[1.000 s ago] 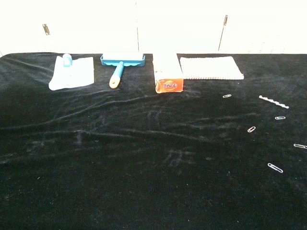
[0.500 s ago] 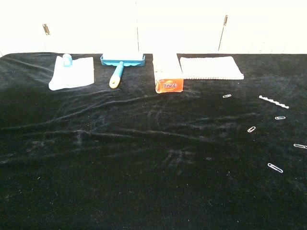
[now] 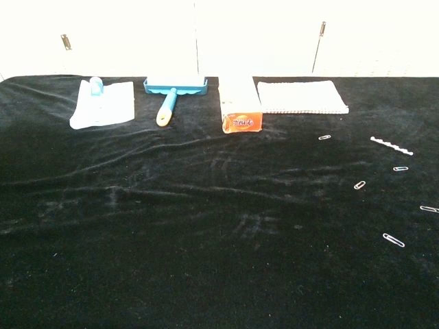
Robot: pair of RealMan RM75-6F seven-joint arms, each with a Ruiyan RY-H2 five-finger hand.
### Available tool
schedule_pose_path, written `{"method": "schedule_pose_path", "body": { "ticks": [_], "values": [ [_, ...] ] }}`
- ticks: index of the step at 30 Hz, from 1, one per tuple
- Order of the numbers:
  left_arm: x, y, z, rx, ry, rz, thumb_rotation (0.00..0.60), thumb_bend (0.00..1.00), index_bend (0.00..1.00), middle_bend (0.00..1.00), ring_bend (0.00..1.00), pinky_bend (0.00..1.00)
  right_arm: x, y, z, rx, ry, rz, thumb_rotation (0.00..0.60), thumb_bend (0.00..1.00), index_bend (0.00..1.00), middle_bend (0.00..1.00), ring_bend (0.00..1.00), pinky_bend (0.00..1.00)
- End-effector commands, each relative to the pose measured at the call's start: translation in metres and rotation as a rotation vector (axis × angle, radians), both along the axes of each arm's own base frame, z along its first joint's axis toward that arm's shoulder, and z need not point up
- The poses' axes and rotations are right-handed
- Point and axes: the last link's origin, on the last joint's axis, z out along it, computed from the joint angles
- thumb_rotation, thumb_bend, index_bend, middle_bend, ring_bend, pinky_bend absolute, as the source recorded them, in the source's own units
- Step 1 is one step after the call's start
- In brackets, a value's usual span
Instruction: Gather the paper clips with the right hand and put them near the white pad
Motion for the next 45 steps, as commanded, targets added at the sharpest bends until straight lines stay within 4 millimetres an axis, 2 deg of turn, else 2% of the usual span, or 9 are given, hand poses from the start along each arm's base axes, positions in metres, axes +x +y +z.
{"method": "schedule_pose_path", "body": {
  "ticks": [1, 7, 13, 21, 39, 45],
  "values": [
    [-0.003, 0.001, 0.002, -0.001, -0.003, 0.012, 0.6, 0.38, 0.0, 0.0, 0.0, 0.0, 0.004, -0.03, -0.012, 0.001, 0.001, -0.041, 0.6, 0.28, 0.3, 0.0, 0.0, 0.0],
    [-0.007, -0.001, 0.006, 0.009, -0.013, 0.031, 0.6, 0.38, 0.0, 0.0, 0.0, 0.0, 0.001, -0.057, -0.031, 0.008, 0.009, -0.09, 0.6, 0.28, 0.31, 0.0, 0.0, 0.0],
    [-0.009, -0.004, 0.008, 0.014, -0.022, 0.037, 0.6, 0.38, 0.0, 0.0, 0.0, 0.0, 0.008, -0.071, -0.053, 0.019, 0.026, -0.084, 0.6, 0.28, 0.31, 0.0, 0.0, 0.0],
    [-0.009, -0.006, 0.009, 0.005, -0.032, 0.029, 0.6, 0.38, 0.0, 0.0, 0.0, 0.0, 0.019, -0.08, -0.074, 0.02, 0.084, -0.06, 0.6, 0.28, 0.35, 0.0, 0.0, 0.0],
    [-0.011, -0.006, 0.012, 0.003, -0.045, 0.039, 0.6, 0.38, 0.0, 0.0, 0.0, 0.0, 0.016, -0.095, -0.102, 0.046, 0.145, -0.065, 0.6, 0.28, 0.38, 0.0, 0.0, 0.0],
    [-0.011, -0.005, 0.012, 0.004, -0.046, 0.04, 0.6, 0.38, 0.0, 0.0, 0.0, 0.0, 0.018, -0.099, -0.106, 0.047, 0.146, -0.061, 0.6, 0.28, 0.38, 0.0, 0.0, 0.0]
  ]
}}
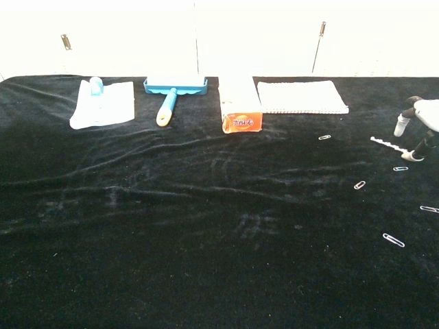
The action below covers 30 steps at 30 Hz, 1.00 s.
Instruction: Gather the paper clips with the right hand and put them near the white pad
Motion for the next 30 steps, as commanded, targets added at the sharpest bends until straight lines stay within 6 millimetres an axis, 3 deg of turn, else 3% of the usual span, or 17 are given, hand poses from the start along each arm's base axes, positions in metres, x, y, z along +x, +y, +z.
{"method": "schedule_pose_path", "body": {
  "ticks": [1, 22, 30],
  "values": [
    [0.0, 0.0, 0.0, 0.001, -0.001, 0.0, 0.6, 0.38, 0.0, 0.0, 0.0, 0.0, 0.001, -0.002, -0.001, -0.004, 0.0, 0.003, 0.6, 0.28, 0.38, 0.0, 0.0, 0.0],
    [-0.002, 0.0, 0.002, 0.021, 0.007, 0.01, 0.6, 0.38, 0.0, 0.0, 0.0, 0.0, -0.002, -0.022, 0.005, -0.037, 0.07, 0.001, 0.6, 0.28, 0.38, 0.0, 0.0, 0.0],
    [-0.001, 0.0, 0.001, 0.017, 0.009, 0.007, 0.6, 0.38, 0.0, 0.0, 0.0, 0.0, -0.002, -0.02, 0.003, -0.021, 0.066, 0.019, 0.6, 0.28, 0.45, 0.0, 0.0, 0.0]
  ]
}}
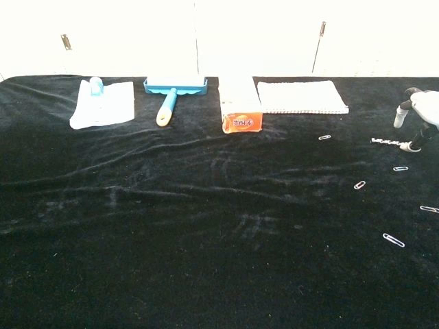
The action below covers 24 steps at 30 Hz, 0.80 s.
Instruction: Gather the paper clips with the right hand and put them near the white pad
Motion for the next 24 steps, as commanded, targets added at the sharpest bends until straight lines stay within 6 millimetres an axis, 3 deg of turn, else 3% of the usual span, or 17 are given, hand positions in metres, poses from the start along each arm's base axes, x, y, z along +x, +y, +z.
{"method": "schedule_pose_path", "body": {
  "ticks": [1, 24],
  "values": [
    [-0.0001, 0.0, -0.0001, -0.001, 0.0, 0.0, 0.6, 0.38, 0.0, 0.0, 0.0, 0.0, 0.0003, 0.0006, -0.0008, 0.007, -0.001, 0.003, 0.6, 0.28, 0.45, 0.0, 0.0, 0.0],
    [-0.0018, 0.0019, 0.0005, -0.001, -0.001, 0.007, 0.6, 0.38, 0.0, 0.0, 0.0, 0.0, -0.0001, -0.0046, -0.0066, 0.054, 0.024, 0.002, 0.6, 0.28, 0.52, 0.0, 0.0, 0.0]
  ]
}}
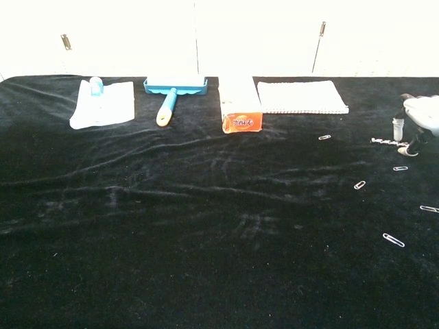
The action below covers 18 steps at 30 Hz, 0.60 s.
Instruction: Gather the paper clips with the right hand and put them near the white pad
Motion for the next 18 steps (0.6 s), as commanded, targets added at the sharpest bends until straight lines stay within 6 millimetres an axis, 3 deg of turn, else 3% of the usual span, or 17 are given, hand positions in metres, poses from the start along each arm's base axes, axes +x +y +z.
{"method": "schedule_pose_path", "body": {
  "ticks": [1, 11, 18],
  "values": [
    [-0.0004, 0.0002, 0.0, 0.001, 0.0, 0.002, 0.6, 0.38, 0.0, 0.0, 0.0, 0.0, 0.0004, -0.0015, 0.0002, 0.001, -0.002, 0.001, 0.6, 0.28, 0.52, 0.0, 0.0, 0.0],
    [-0.0012, 0.0016, 0.0003, 0.003, 0.0, 0.004, 0.6, 0.38, 0.0, 0.0, 0.0, 0.0, -0.0027, -0.0061, -0.0001, 0.025, 0.008, -0.014, 0.6, 0.3, 0.53, 0.0, 0.0, 0.0],
    [-0.0022, 0.003, 0.0003, 0.004, -0.002, 0.007, 0.6, 0.39, 0.0, 0.0, 0.0, 0.0, -0.0025, -0.0093, -0.0012, 0.031, 0.004, -0.021, 0.6, 0.37, 0.58, 0.0, 0.0, 0.0]
  ]
}}
